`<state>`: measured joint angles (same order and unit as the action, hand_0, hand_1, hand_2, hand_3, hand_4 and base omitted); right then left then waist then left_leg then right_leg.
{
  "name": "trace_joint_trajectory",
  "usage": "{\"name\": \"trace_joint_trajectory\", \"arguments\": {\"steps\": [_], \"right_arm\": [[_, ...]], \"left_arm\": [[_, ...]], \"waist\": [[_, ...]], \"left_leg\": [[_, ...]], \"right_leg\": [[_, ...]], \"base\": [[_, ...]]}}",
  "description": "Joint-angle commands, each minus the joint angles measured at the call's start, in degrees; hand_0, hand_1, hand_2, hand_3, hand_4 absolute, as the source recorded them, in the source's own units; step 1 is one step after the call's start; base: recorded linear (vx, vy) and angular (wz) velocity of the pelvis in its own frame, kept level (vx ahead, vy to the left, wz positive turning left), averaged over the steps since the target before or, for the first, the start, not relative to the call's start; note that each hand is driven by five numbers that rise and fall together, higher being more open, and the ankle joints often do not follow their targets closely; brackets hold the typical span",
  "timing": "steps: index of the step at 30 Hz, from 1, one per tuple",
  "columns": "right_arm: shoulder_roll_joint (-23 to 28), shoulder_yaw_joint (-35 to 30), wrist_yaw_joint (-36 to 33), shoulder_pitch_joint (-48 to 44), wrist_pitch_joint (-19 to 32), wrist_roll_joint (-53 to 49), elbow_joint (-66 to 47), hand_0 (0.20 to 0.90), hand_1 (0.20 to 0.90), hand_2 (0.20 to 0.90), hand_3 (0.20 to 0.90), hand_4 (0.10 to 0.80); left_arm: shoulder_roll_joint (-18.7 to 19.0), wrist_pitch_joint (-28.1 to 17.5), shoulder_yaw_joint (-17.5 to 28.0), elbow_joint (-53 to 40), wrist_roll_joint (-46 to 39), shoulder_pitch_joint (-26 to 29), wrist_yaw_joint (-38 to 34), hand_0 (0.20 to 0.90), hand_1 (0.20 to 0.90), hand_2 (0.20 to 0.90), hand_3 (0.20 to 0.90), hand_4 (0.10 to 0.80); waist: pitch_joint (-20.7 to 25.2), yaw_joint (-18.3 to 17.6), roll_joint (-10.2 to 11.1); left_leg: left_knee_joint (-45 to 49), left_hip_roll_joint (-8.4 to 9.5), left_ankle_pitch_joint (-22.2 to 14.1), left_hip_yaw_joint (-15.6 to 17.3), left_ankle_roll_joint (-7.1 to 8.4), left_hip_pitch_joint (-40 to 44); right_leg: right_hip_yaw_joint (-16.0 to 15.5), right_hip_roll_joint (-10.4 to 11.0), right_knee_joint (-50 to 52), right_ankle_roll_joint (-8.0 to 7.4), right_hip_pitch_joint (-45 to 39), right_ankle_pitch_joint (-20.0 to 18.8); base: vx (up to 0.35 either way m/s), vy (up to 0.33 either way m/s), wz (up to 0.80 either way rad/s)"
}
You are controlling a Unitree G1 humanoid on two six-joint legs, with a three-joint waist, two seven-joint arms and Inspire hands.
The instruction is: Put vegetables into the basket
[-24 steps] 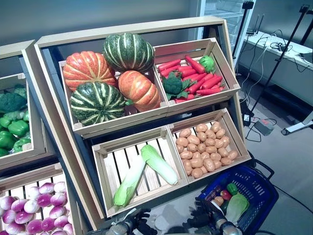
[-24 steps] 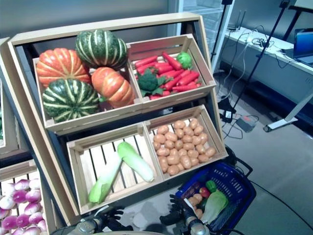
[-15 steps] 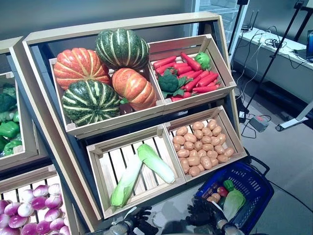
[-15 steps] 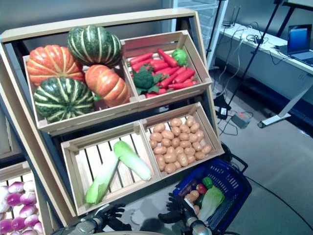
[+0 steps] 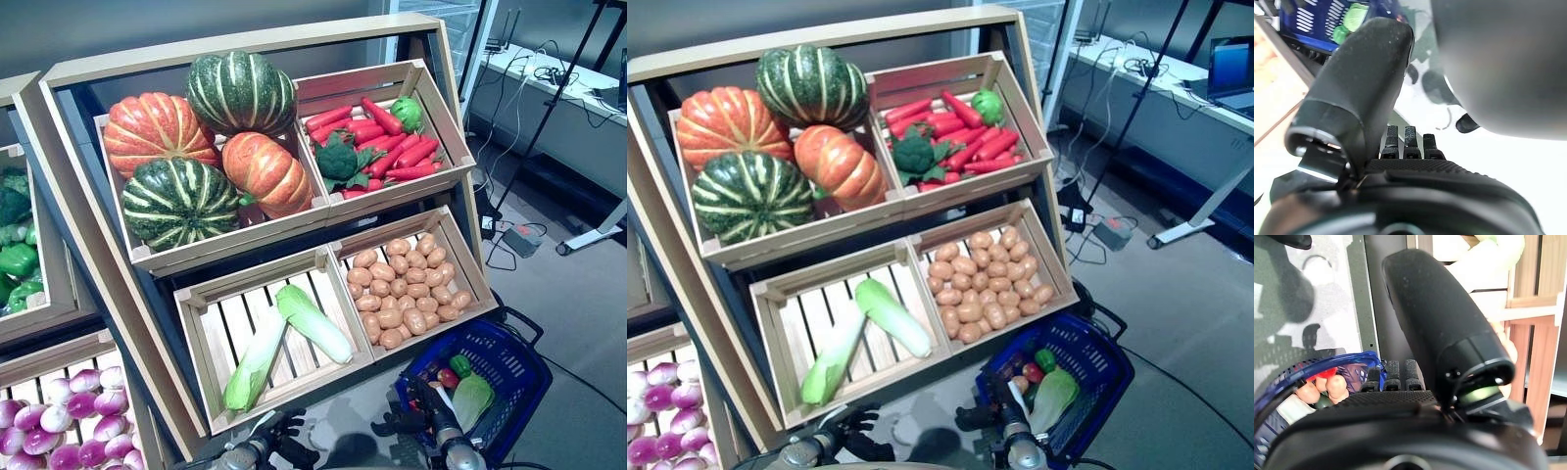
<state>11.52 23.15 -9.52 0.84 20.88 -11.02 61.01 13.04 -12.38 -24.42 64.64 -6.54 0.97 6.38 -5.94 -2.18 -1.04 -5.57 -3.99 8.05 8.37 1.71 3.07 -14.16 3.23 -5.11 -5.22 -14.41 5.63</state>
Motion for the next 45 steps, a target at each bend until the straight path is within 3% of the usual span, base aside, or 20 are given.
{"name": "trace_joint_trajectory", "arguments": {"steps": [1, 6, 7, 11, 16, 23, 28, 31, 35, 45], "right_arm": [[0.2, 0.0, -4.8, -6.6, 4.0, 2.7, -3.3, 0.900, 0.900, 0.900, 0.900, 0.800], [0.3, 0.4, -7.9, -6.8, 4.2, 2.4, -5.5, 0.900, 0.900, 0.900, 0.900, 0.800], [0.7, 0.4, -7.8, -6.7, 3.8, 2.3, -5.9, 0.900, 0.900, 0.900, 0.900, 0.800], [1.5, 0.7, -6.5, -6.1, 3.0, 2.1, -7.0, 0.900, 0.900, 0.900, 0.900, 0.800], [2.5, 0.3, -8.1, -4.3, 0.8, 4.0, -8.5, 0.900, 0.900, 0.900, 0.900, 0.800], [2.1, 0.3, -4.8, -2.7, -1.9, 3.5, -9.1, 0.900, 0.900, 0.900, 0.900, 0.800], [2.4, -0.8, -4.6, -0.9, -2.5, 1.7, -10.8, 0.900, 0.900, 0.900, 0.900, 0.800], [3.6, -1.9, -4.1, -1.3, -3.9, -2.8, -14.5, 0.900, 0.900, 0.900, 0.900, 0.800], [5.8, -2.3, -3.1, -3.9, -1.8, -5.6, -16.8, 0.900, 0.900, 0.900, 0.900, 0.800], [7.5, -2.8, -4.5, -3.9, -1.7, -8.4, -26.1, 0.900, 0.900, 0.900, 0.900, 0.800]], "left_arm": [[-0.8, -8.4, -2.4, -2.1, -0.9, 4.6, 0.4, 0.900, 0.900, 0.900, 0.900, 0.800], [0.4, -14.2, -4.4, -6.9, 2.3, 5.0, -1.1, 0.900, 0.900, 0.900, 0.900, 0.800], [1.6, -17.8, -5.1, -10.4, 2.8, 5.3, -2.6, 0.900, 0.900, 0.900, 0.900, 0.800], [4.8, -22.6, -4.6, -20.5, -0.4, 6.0, -4.3, 0.900, 0.900, 0.900, 0.900, 0.800], [7.4, -23.3, -0.2, -29.3, -5.2, 5.1, -7.8, 0.900, 0.900, 0.900, 0.900, 0.800], [7.8, -19.8, 5.3, -28.5, 7.7, 5.6, -29.0, 0.900, 0.900, 0.900, 0.900, 0.800], [8.6, -15.1, 8.7, -28.2, 14.2, 5.4, -38.1, 0.900, 0.900, 0.900, 0.900, 0.800], [9.8, -11.9, 9.1, -28.8, 18.3, 8.4, -45.6, 0.900, 0.900, 0.900, 0.900, 0.800], [10.8, -9.2, 8.8, -29.2, 15.9, 14.3, -48.8, 0.900, 0.900, 0.900, 0.900, 0.800], [11.9, -4.5, 11.6, -27.3, 10.7, 22.4, -55.3, 0.900, 0.900, 0.900, 0.900, 0.800]], "waist": [[-3.0, 0.9, 0.8], [-3.4, 0.8, 0.6], [-3.6, 0.7, 0.5], [-4.0, 0.8, 0.3], [-4.1, 1.3, 0.2], [-3.8, 1.4, 0.5], [-4.3, 0.8, 0.6], [-7.8, 0.2, 0.9], [-14.0, -0.8, 1.3], [-17.8, -3.4, 2.4]], "left_leg": [[0.6, 3.95, -14.7, 1.4, -2.11, 9.0], [0.6, 3.88, -14.4, 1.6, -1.92, 8.5], [0.6, 3.88, -14.4, 1.7, -1.83, 8.4], [0.6, 3.88, -14.4, 1.9, -1.68, 8.0], [0.6, 3.97, -14.4, 1.8, -1.54, 8.0], [0.6, 4.08, -14.3, 1.5, -1.30, 7.7], [0.6, 3.95, -13.8, 1.9, -1.25, 7.6], [8.3, 2.99, -14.5, 2.7, -1.20, 1.4], [21.5, 1.25, -17.5, 3.6, -1.01, -9.1], [41.1, -1.22, -24.4, 4.3, -1.82, -25.1]], "right_leg": [[1.8, -0.6, 0.1, 1.78, 2.3, -1.1], [1.8, -0.6, 0.1, 1.80, 2.8, -1.4], [1.8, -0.5, 0.1, 1.81, 2.9, -1.4], [1.7, -0.4, 0.1, 1.94, 3.3, -1.4], [1.2, -0.3, 0.1, 2.01, 3.1, -1.4], [0.5, -0.1, 0.1, 2.15, 3.1, -1.3], [0.3, 0.1, 0.6, 2.29, 3.2, -1.4], [0.8, 1.3, 9.3, 3.26, 10.0, 1.2], [2.4, 2.7, 22.8, 4.45, 20.9, 5.2], [4.1, 5.4, 43.6, 5.43, 37.4, 11.9]], "base": [[-0.032, -0.029, 0.00], [-0.038, -0.013, 0.00], [0.000, 0.000, 0.00], [0.000, 0.000, 0.00], [0.000, 0.000, 0.00], [0.011, 0.000, 0.01], [0.065, 0.025, 0.03], [-0.083, 0.069, -0.04], [-0.255, 0.080, -0.06], [-0.079, 0.061, 0.00]]}}
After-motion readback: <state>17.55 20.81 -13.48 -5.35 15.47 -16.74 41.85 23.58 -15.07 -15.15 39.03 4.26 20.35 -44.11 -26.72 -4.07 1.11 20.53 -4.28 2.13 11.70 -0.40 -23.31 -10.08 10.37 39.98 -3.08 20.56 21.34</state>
